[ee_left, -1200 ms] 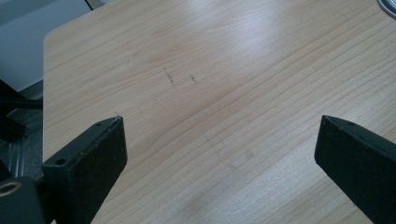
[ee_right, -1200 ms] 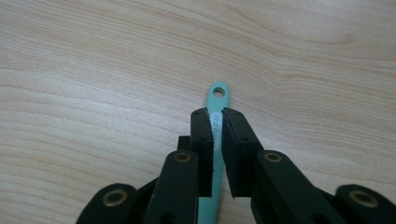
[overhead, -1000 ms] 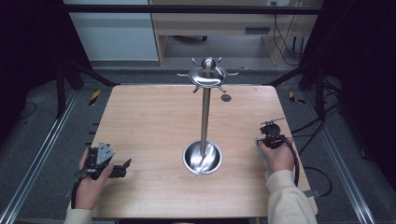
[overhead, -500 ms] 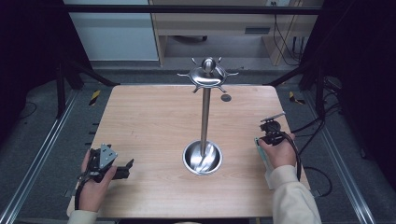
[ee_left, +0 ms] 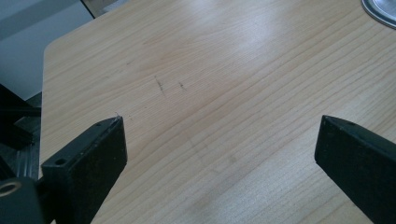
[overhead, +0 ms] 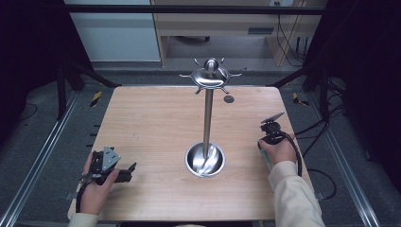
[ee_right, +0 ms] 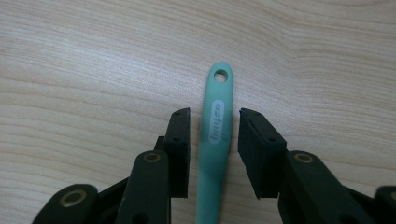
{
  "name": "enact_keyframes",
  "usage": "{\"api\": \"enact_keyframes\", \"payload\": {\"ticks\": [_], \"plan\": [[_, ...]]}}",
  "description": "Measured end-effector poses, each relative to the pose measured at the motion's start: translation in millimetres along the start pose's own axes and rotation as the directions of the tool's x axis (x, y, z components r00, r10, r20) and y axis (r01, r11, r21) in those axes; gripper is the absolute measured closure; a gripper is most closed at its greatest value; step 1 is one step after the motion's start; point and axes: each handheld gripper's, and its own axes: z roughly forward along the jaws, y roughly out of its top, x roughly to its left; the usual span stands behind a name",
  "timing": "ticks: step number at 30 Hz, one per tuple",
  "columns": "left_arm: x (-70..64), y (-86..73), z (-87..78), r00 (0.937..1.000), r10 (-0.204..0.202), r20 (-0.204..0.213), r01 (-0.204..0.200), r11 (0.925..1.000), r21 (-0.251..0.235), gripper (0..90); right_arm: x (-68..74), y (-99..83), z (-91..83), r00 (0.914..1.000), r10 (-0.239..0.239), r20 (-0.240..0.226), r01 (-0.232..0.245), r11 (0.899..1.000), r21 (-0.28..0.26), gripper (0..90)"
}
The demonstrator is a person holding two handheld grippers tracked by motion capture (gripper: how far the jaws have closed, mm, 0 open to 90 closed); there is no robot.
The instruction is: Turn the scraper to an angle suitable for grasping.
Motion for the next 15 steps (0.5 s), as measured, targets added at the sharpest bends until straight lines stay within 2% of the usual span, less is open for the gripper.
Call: {"api": "enact_keyframes", "payload": {"ticks": [15], "plan": [[-1.3, 0.3, 0.9, 0.9999, 0.010, 0.009, -0.010, 0.9999, 0.005, 2.2, -3.3, -1.1, 8.2, 0.9998, 0.020, -0.007, -0.020, 1.000, 0.024, 70.7]]}}
